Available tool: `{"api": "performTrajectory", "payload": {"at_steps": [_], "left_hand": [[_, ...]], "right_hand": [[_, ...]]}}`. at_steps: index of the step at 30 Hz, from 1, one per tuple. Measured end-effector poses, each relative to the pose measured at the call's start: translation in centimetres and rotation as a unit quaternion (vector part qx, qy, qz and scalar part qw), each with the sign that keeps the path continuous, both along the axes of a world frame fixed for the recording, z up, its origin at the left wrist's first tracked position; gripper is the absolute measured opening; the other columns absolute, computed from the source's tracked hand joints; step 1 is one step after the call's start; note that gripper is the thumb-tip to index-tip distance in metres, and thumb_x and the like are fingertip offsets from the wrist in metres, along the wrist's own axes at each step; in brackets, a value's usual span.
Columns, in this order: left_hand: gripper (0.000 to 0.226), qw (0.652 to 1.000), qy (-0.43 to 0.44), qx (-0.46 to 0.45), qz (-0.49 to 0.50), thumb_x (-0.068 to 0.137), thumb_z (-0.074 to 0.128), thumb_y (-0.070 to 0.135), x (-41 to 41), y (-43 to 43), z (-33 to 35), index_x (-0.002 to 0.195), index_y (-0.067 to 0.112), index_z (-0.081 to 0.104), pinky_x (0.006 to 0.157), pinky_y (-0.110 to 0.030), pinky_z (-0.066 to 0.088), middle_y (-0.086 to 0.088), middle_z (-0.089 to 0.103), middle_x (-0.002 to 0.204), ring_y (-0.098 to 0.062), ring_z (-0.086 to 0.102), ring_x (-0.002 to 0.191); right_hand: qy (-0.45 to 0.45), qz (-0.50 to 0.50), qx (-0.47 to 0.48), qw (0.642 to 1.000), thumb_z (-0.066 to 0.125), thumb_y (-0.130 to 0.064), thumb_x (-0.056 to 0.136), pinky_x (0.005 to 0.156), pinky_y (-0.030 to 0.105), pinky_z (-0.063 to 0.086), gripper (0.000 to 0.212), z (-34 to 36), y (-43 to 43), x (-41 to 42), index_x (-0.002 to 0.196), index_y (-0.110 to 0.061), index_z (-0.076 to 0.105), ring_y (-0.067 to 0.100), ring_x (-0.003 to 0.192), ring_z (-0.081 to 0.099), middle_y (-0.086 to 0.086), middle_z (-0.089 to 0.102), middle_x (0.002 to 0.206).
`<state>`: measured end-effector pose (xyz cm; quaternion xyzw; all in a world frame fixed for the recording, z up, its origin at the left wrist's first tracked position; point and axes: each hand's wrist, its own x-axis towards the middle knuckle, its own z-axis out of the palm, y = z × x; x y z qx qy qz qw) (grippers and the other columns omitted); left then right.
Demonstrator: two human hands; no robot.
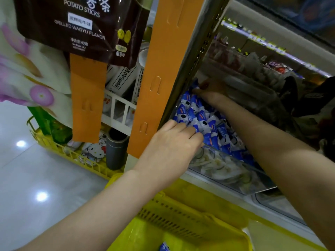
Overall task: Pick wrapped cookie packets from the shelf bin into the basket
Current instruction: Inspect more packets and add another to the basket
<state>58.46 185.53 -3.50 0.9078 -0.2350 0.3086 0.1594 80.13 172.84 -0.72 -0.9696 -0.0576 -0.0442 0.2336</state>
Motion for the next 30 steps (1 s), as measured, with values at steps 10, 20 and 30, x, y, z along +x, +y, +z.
{"api": "performTrajectory", "payload": {"at_steps": [10,20,30], "left_hand": [[0.024,1.0,-0.001,0.008,-0.002,0.089,0.043,0.023,0.1,0.1,0.2,0.081,0.019,0.066,0.069,-0.029,0.041,0.004,0.063,0.072,-0.017,0.057,0.068],[0.027,1.0,0.011,0.017,-0.011,0.09,0.04,0.024,0.0,0.3,0.3,0.083,0.02,0.065,0.07,-0.027,0.041,0.005,0.065,0.075,-0.015,0.058,0.069],[0.018,1.0,0.011,0.021,-0.009,0.09,0.05,0.024,0.1,0.3,0.3,0.082,0.019,0.066,0.069,-0.028,0.042,0.004,0.065,0.074,-0.016,0.058,0.068]], "right_hand": [[-0.002,0.031,0.036,0.999,0.043,-0.034,0.096,0.072,0.029,0.045,0.029,0.5,-1.4,-0.5,0.101,-0.012,0.062,0.017,0.083,0.056,0.004,0.061,0.095],[0.036,-0.052,-0.041,0.997,0.044,-0.032,0.097,0.047,0.016,0.034,0.026,0.6,-4.2,-0.2,0.098,-0.011,0.057,0.007,0.056,0.047,0.006,0.055,0.079],[0.011,-0.087,0.039,0.995,0.064,-0.027,0.085,0.075,0.03,0.048,0.016,-0.1,-3.0,0.1,0.097,-0.016,0.061,0.017,0.083,0.059,0.006,0.062,0.101]]}}
